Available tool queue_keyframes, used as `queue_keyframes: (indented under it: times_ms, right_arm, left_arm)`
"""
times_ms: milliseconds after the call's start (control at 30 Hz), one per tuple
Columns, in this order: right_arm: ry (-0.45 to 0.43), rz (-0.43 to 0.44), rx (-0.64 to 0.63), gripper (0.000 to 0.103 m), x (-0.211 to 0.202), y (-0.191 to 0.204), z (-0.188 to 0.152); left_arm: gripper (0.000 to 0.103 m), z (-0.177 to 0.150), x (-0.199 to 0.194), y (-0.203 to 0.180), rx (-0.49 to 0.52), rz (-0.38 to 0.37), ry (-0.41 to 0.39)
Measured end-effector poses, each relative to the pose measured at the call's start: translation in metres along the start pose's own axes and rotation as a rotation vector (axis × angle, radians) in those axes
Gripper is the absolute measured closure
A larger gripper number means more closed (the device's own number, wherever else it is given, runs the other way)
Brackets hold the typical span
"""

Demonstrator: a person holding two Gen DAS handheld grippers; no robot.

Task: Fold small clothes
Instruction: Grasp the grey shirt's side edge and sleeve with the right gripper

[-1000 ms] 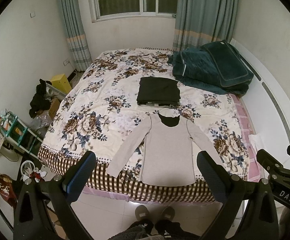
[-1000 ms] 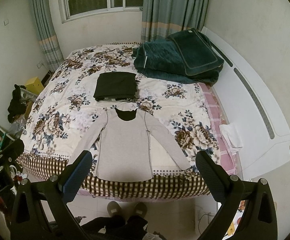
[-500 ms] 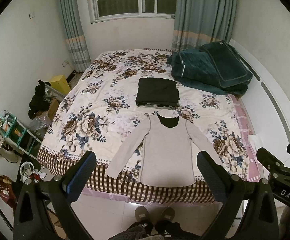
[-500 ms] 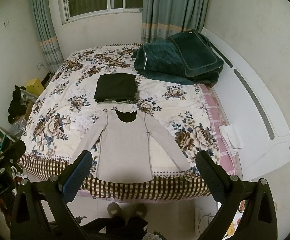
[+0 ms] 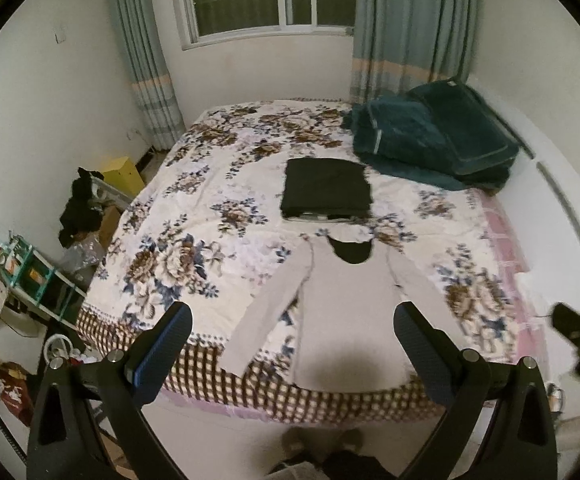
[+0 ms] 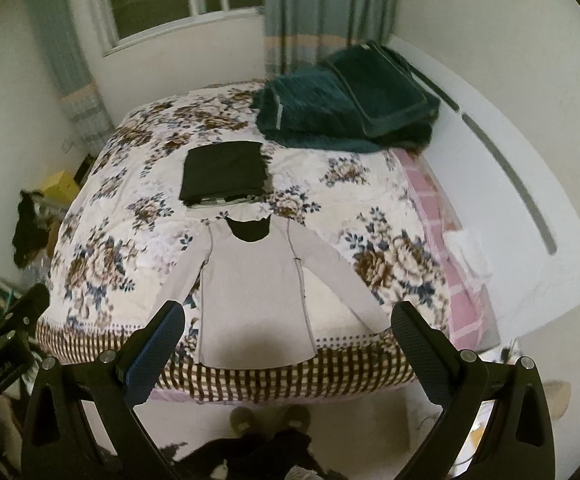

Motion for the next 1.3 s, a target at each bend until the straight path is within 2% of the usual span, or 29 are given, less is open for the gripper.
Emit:
queue_keyframes:
  times_ms: [167,200,300,400,467,500,533,600,667,800,933,1067,1100,1133,1167,1300]
  right_arm:
    - [0.104,-0.059,0.201,0.000,0.100,-0.060,-0.015]
    - [0.133,-0.078,0.242,0.000,0.123,-0.078,-0.020]
    - [0.209,-0.126,0.354,0.000,0.188,-0.132,-0.049]
    - [0.275,-0.126,0.497,0.002,0.264,-0.198,-0.080]
    - [0.320,-0.105,0.601,0.015,0.322,-0.244,-0.108]
    - [0.344,-0.102,0.641,0.026,0.343,-0.261,-0.122]
    - [0.384,-0.090,0.696,0.030,0.371,-0.280,-0.137]
    - [0.423,-0.037,0.815,0.031,0.425,-0.313,-0.166]
    - [0.460,-0.010,0.880,0.031,0.470,-0.330,-0.190]
    - [0.526,0.027,1.020,0.031,0.555,-0.350,-0.236]
    - [0.526,0.062,1.147,0.030,0.602,-0.350,-0.264]
    - [0.435,0.104,1.188,0.033,0.623,-0.333,-0.269]
    - [0.415,0.109,1.179,0.050,0.624,-0.328,-0.266]
    - [0.413,0.121,1.160,0.080,0.628,-0.321,-0.263]
    - [0.406,0.141,1.145,0.093,0.630,-0.315,-0.260]
    - [0.307,0.080,1.062,0.095,0.609,-0.315,-0.241]
  left_arm:
    - [0.000,-0.014,0.078,0.000,0.026,0.039,0.021]
    - [0.000,-0.017,0.104,-0.004,0.035,0.053,0.041]
    - [0.000,-0.034,0.153,-0.004,0.046,0.088,0.078]
    - [0.000,-0.053,0.214,-0.011,0.037,0.130,0.127]
    - [0.000,-0.066,0.248,-0.017,0.033,0.149,0.160]
    - [0.000,-0.073,0.267,-0.022,0.040,0.175,0.180]
    - [0.000,-0.079,0.281,-0.025,0.047,0.193,0.198]
    - [0.000,-0.094,0.314,-0.033,0.062,0.225,0.240]
    - [0.000,-0.108,0.344,-0.037,0.065,0.242,0.307]
    - [0.000,-0.129,0.391,-0.046,0.084,0.257,0.384]
    - [0.000,-0.141,0.426,-0.051,0.086,0.276,0.414]
    - [0.000,-0.156,0.459,-0.043,0.057,0.269,0.442]
    - [0.000,-0.160,0.465,-0.040,0.049,0.263,0.447]
    - [0.000,-0.163,0.470,-0.040,0.043,0.254,0.450]
    - [0.000,-0.165,0.474,-0.039,0.040,0.243,0.451]
    - [0.000,-0.176,0.485,-0.037,0.051,0.209,0.437]
Point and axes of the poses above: each gripper's, at about its wrist camera, not at the fingertips, and x roughly the way its jaws point, y to its left, z to its top, the point moved 1 cm from there along x, roughly the way its jaws point, and after that the axes turned 5 degrees about -x, right-handed, at the moved point
